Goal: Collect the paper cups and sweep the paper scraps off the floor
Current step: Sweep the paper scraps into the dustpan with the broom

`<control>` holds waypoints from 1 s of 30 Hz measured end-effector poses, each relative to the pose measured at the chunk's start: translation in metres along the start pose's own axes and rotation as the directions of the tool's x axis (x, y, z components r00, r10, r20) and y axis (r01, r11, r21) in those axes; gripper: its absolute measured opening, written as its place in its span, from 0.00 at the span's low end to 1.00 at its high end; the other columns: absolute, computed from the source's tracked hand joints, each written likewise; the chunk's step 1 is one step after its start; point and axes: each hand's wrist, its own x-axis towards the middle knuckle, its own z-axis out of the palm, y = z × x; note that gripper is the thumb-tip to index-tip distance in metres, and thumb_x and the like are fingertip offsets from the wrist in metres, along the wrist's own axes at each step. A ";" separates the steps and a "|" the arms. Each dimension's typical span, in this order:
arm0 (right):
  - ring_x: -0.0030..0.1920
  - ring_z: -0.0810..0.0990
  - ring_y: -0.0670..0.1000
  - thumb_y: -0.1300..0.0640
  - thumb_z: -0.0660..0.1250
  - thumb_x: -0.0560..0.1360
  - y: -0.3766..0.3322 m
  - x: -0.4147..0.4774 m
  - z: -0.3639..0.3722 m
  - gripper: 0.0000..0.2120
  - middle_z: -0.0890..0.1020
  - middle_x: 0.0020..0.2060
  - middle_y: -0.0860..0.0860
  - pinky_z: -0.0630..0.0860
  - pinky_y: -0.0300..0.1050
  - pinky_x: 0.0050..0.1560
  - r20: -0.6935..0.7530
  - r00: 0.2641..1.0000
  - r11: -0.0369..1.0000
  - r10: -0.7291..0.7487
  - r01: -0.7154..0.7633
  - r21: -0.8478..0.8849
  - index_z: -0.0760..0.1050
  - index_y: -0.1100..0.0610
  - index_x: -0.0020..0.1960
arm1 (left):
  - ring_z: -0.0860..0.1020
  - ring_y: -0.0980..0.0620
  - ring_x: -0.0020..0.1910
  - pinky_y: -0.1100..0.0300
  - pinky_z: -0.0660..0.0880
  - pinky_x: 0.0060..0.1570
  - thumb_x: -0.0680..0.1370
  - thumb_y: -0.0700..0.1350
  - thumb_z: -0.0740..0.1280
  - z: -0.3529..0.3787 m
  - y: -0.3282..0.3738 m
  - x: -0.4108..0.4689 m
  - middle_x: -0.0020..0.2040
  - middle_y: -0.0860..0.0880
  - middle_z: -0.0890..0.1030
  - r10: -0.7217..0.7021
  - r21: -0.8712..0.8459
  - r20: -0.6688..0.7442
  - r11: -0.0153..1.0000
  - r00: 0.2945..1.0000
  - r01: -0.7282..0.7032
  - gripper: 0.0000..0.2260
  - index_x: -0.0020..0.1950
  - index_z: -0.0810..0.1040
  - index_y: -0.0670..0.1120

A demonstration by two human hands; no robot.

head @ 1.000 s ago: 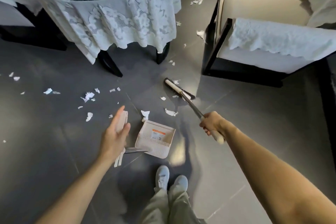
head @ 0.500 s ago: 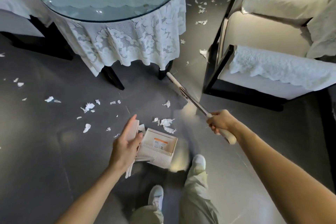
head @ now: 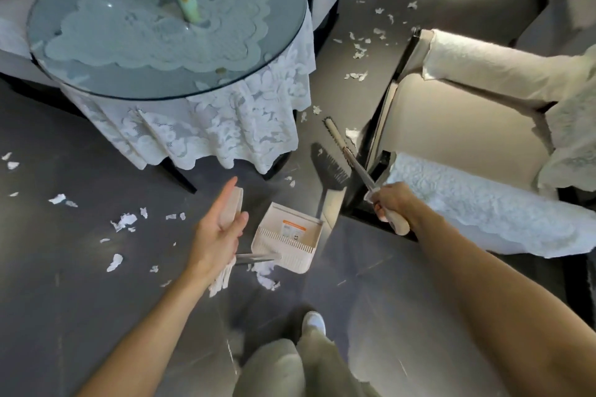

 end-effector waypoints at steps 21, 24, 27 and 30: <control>0.29 0.73 0.53 0.67 0.62 0.74 -0.102 0.226 -0.029 0.08 0.75 0.31 0.57 0.73 0.43 0.31 0.063 0.994 0.956 0.084 -0.062 -0.287 0.71 0.61 0.37 | 0.65 0.56 0.71 0.47 0.61 0.69 0.74 0.46 0.66 0.098 0.052 0.212 0.64 0.75 0.67 0.010 0.025 0.139 1.000 0.990 -0.013 0.25 0.69 0.64 0.61; 0.34 0.77 0.52 0.61 0.62 0.76 -0.097 0.209 -0.023 0.05 0.78 0.36 0.55 0.74 0.43 0.33 0.075 0.995 0.931 0.070 -0.038 -0.363 0.76 0.62 0.44 | 0.63 0.43 0.70 0.41 0.62 0.67 0.77 0.41 0.66 0.096 0.050 0.206 0.68 0.64 0.70 -0.008 0.045 0.129 0.999 0.992 0.003 0.26 0.69 0.64 0.63; 0.32 0.75 0.49 0.61 0.62 0.76 -0.082 0.178 -0.016 0.06 0.77 0.35 0.53 0.72 0.38 0.33 0.129 0.991 0.914 0.046 0.011 -0.407 0.74 0.63 0.50 | 0.62 0.30 0.64 0.50 0.74 0.51 0.78 0.36 0.64 0.093 0.050 0.186 0.70 0.53 0.71 -0.032 0.004 0.100 0.999 0.994 0.032 0.27 0.72 0.63 0.57; 0.32 0.72 0.50 0.65 0.62 0.76 -0.060 0.137 -0.004 0.06 0.75 0.36 0.55 0.71 0.41 0.35 0.223 0.973 0.877 0.060 0.056 -0.478 0.73 0.66 0.51 | 0.62 0.28 0.64 0.51 0.76 0.43 0.78 0.34 0.64 0.086 0.048 0.153 0.70 0.49 0.71 -0.021 -0.019 0.063 1.000 0.998 0.023 0.27 0.72 0.64 0.56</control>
